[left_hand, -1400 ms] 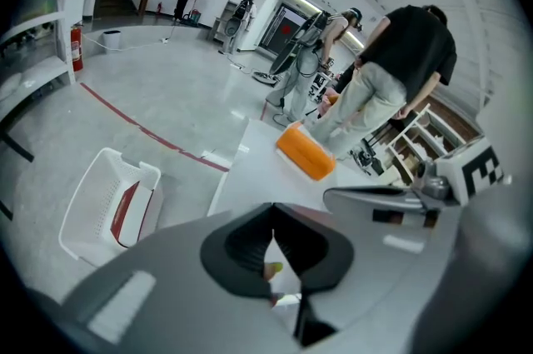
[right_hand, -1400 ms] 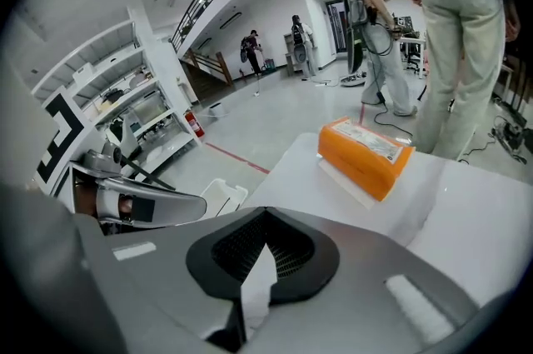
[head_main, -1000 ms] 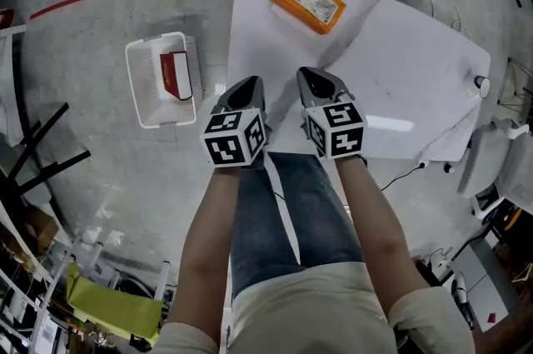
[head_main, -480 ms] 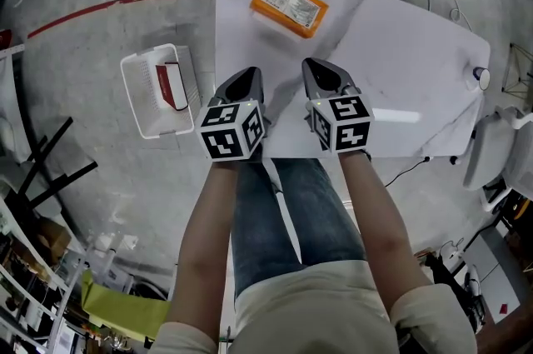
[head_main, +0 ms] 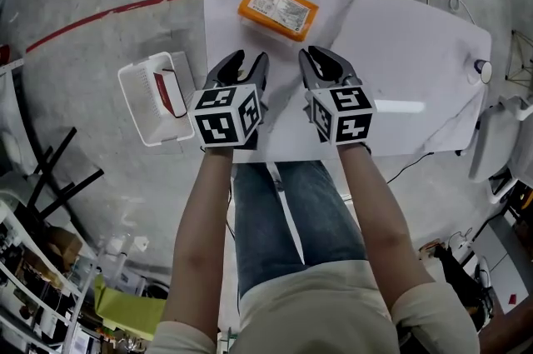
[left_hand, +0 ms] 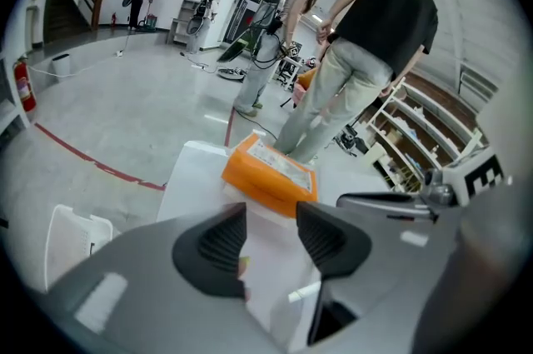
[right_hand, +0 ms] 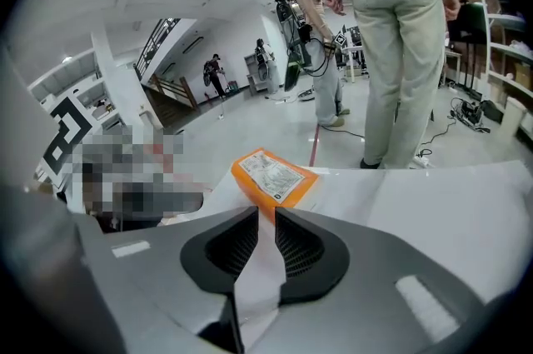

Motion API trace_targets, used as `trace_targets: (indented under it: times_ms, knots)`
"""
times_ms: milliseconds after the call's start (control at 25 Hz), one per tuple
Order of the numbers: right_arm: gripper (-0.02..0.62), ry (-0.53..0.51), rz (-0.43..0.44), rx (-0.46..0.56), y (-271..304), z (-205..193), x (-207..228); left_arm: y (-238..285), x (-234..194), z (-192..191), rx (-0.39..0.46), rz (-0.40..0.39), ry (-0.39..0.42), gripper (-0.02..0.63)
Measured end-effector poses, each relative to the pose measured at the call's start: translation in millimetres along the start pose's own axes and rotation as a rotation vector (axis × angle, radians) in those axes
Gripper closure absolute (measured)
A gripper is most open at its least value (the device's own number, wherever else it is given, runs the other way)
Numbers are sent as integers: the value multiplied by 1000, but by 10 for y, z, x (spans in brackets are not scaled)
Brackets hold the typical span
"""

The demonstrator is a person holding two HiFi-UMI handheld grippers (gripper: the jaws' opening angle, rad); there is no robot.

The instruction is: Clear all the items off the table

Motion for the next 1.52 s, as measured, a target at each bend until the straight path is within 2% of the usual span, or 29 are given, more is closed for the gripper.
trace_targets:
  times_ms: [520,760,1000,1400,1520]
  knots:
    - [437,74,-34,4,296,155,237,381,-44,408,11,-10,45,262]
    - [403,112,-39,-3,451,210,343,580,-125,544,22,-2,31,212]
    - [370,144,-33,7,604,241,449,812,-238,655,36,-2,-13,198]
    - [356,190,-15,-20,770,163,519,1078,-316,715,-25,-5,22,198]
    - [357,194,-5,-27,796,149,514,1111,-319,685,-48,0,58,198]
Point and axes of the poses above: the fingertips, and each gripper's own axes: y forward along the fingers, x to its right, z out of its top, the point moved 10 cm from there along -y, backward along the fingers, and after that the axes turned 4 degrees about -z, right-handed, at the moved point
